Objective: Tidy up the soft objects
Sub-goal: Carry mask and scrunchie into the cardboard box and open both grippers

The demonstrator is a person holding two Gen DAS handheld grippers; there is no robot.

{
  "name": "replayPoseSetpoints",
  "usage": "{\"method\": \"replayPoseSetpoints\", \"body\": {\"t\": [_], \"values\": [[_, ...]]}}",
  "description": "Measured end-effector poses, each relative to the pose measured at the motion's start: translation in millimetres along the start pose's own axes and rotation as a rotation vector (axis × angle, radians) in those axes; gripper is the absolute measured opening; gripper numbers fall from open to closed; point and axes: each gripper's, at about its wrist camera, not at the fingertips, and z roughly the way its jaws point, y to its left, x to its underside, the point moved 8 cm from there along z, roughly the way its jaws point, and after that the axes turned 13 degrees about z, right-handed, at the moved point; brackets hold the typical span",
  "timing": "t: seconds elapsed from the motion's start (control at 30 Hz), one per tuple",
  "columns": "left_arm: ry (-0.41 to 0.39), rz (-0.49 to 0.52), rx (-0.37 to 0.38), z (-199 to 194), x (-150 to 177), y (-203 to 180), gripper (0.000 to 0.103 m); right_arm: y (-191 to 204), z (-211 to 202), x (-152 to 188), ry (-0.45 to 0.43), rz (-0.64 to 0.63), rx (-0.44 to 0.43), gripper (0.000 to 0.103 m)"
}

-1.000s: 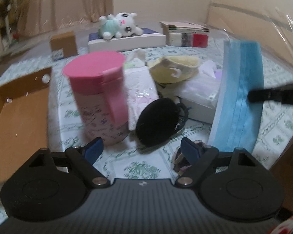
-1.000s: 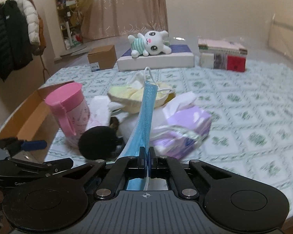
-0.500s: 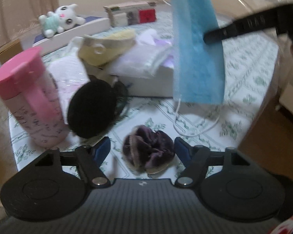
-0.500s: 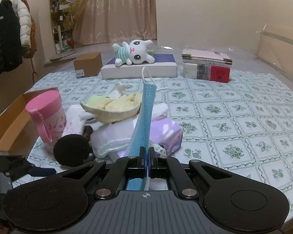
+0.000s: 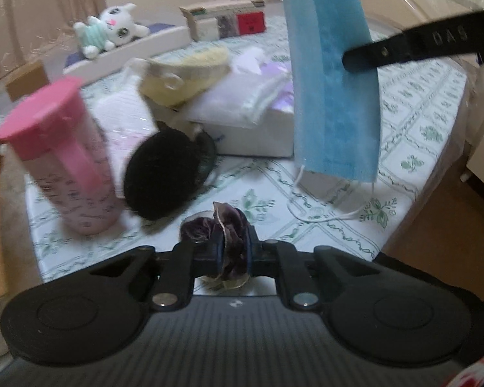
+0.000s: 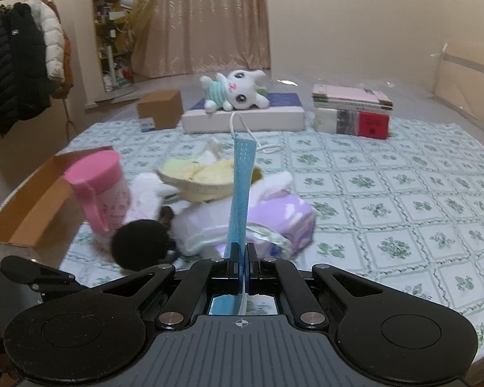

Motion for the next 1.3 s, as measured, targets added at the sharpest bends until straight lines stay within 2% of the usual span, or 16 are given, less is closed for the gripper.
{"method": "replayPoseSetpoints", "body": {"t": [0.17,0.37,0.5,0.7,0.87,1.07,1.13,1.2,1.23,1.27,1.3], "values": [[-0.033,-0.046,-0.07,-42,6,28,0.011,37,-13,-5,-0.012,-0.044,-0.08,0.001],[-0.068,-0.105,-0.199,-98,18,82,0.011,112,-18,-16,-0.003,-0.102,-0.263,0.001],[-0.076,-0.151,-0.285,-128,32,122,0.011,172,-6,-28,0.017,-0.103,-0.397,0.001],[-0.06,-0.229,-0.382,-153,67,182,0.011,252,34,-43,0.047,-0.128,-0.516,0.001],[-0.05,-0.291,-0.411,-153,90,222,0.011,298,84,-48,0.106,-0.142,-0.55,0.001],[-0.023,-0.337,-0.4,-133,111,247,0.011,316,157,-16,0.243,-0.177,-0.501,0.001],[-0.01,-0.351,-0.395,-122,118,254,0.013,314,181,-3,0.272,-0.194,-0.483,0.002],[0.001,-0.364,-0.397,-111,125,259,0.022,310,199,8,0.298,-0.203,-0.462,0.003],[0.006,-0.374,-0.4,-108,128,261,0.026,306,202,11,0.297,-0.196,-0.456,0.01],[0.01,-0.384,-0.398,-106,131,263,0.032,302,208,12,0.289,-0.183,-0.448,0.033],[0.009,-0.393,-0.396,-104,134,264,0.036,297,208,12,0.276,-0.172,-0.45,0.049]]}}
